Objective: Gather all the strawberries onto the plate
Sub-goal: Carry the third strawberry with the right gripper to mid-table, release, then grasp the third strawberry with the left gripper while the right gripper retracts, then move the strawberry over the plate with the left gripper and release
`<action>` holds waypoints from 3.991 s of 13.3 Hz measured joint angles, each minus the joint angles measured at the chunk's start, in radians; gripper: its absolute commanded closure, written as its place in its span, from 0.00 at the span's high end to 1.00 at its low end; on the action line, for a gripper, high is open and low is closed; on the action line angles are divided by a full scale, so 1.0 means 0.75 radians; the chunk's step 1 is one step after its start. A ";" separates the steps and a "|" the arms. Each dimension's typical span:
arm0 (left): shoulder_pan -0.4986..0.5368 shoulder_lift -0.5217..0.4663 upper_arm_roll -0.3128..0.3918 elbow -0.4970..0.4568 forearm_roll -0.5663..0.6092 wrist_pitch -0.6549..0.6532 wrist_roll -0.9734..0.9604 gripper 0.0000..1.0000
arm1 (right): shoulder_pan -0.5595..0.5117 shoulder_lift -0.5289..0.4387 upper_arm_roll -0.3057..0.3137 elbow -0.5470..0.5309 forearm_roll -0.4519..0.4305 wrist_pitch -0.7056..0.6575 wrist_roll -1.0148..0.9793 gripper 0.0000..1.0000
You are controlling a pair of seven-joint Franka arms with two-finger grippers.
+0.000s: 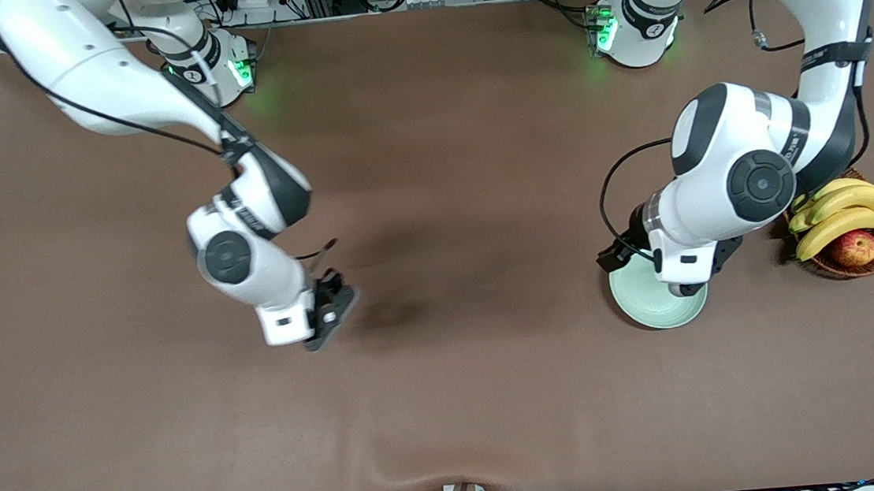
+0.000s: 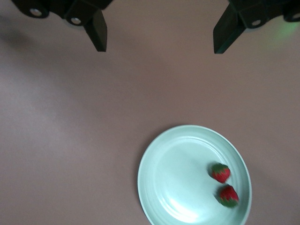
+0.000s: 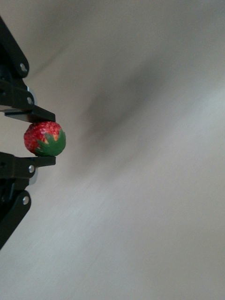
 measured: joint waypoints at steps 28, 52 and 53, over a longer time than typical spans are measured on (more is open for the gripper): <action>-0.741 0.547 0.295 0.221 0.018 0.731 -0.687 0.85 | -0.075 -0.338 -0.292 0.103 0.206 -0.311 0.257 1.00; -0.799 0.635 0.356 0.324 0.027 0.808 -0.626 0.00 | -0.133 -0.927 -0.739 0.080 0.370 -1.159 0.367 1.00; -0.774 0.596 0.358 0.329 0.027 0.757 -0.613 0.00 | -0.133 -0.930 -0.737 0.079 0.370 -1.160 0.367 1.00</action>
